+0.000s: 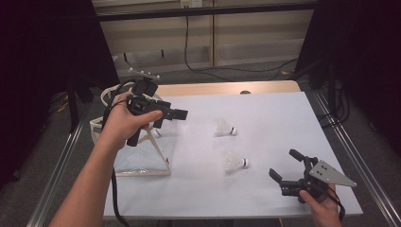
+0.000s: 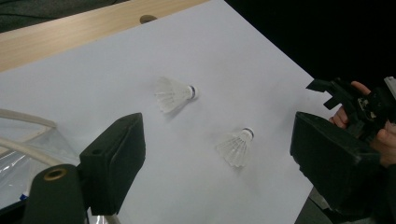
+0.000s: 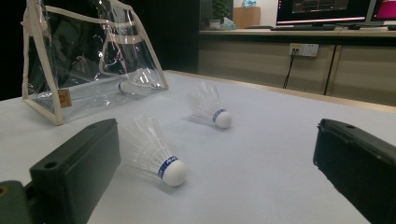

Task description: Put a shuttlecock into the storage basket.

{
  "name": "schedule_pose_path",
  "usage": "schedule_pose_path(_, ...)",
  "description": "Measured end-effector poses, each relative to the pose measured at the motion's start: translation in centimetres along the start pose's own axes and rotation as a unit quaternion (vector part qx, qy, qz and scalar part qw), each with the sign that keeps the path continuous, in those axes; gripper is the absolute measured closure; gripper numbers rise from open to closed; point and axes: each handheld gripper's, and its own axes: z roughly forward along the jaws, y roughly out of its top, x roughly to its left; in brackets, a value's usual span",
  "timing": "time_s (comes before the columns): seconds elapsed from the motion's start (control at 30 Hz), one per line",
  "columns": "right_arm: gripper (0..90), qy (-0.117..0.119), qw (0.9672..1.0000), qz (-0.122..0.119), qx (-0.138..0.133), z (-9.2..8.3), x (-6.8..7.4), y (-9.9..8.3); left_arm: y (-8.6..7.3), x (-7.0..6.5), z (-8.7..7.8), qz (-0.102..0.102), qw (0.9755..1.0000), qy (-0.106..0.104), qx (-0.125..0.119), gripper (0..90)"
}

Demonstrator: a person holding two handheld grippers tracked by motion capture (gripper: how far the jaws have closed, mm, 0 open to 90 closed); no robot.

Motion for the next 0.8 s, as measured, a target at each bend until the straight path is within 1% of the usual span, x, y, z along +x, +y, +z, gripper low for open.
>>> schedule_pose_path(0.13, 0.3, 0.001, 1.0, 0.0, 0.0, 0.0, 0.0, 0.0, -0.1, -0.3, 0.4, 0.006, 1.0, -0.007, 0.002, 17.9)
schedule_pose_path(0.17, 0.3, 0.001, 1.0, 0.0, 0.001, 0.0, 0.0, 0.0, -0.1, -0.3, 0.5, 0.006, 0.9999, -0.009, 0.006, 17.8)
schedule_pose_path(0.2, 0.3, 0.0, 1.0, -0.001, 0.002, 0.0, 0.0, 0.0, -0.1, -0.4, 0.6, 0.003, 0.9999, -0.01, 0.003, 17.7)
schedule_pose_path(0.27, 0.3, 0.001, 1.0, 0.0, 0.001, 0.0, 0.0, 0.0, -0.2, -0.5, 0.8, 0.008, 0.9998, -0.015, 0.005, 17.4)
schedule_pose_path(0.3, 0.3, 0.001, 1.0, 0.001, 0.001, 0.0, 0.0, 0.0, -0.3, -0.5, 1.0, 0.006, 0.9998, -0.017, 0.002, 17.4)
schedule_pose_path(0.43, 0.3, 0.001, 1.0, 0.0, 0.001, 0.0, 0.0, 0.0, -0.4, -0.8, 1.4, 0.016, 0.9997, -0.02, 0.004, 16.7)
schedule_pose_path(0.57, 0.3, 0.001, 1.0, 0.0, 0.0, 0.0, 0.0, 0.0, -0.6, -1.0, 1.8, 0.018, 0.9996, -0.022, 0.004, 16.5)
schedule_pose_path(0.6, 0.3, 0.001, 1.0, 0.0, 0.0, 0.0, 0.0, 0.0, -0.7, -1.0, 1.8, 0.022, 0.9995, -0.023, 0.006, 16.5)
schedule_pose_path(0.73, 0.3, 0.001, 1.0, 0.0, 0.0, 0.0, 0.0, 0.0, -0.9, -1.3, 2.3, 0.022, 0.9994, -0.027, 0.007, 16.0)
schedule_pose_path(0.8, 0.3, 0.002, 1.0, 0.001, 0.0, 0.0, 0.0, 0.0, -1.0, -1.3, 2.6, 0.026, 0.9993, -0.027, 0.01, 15.9)
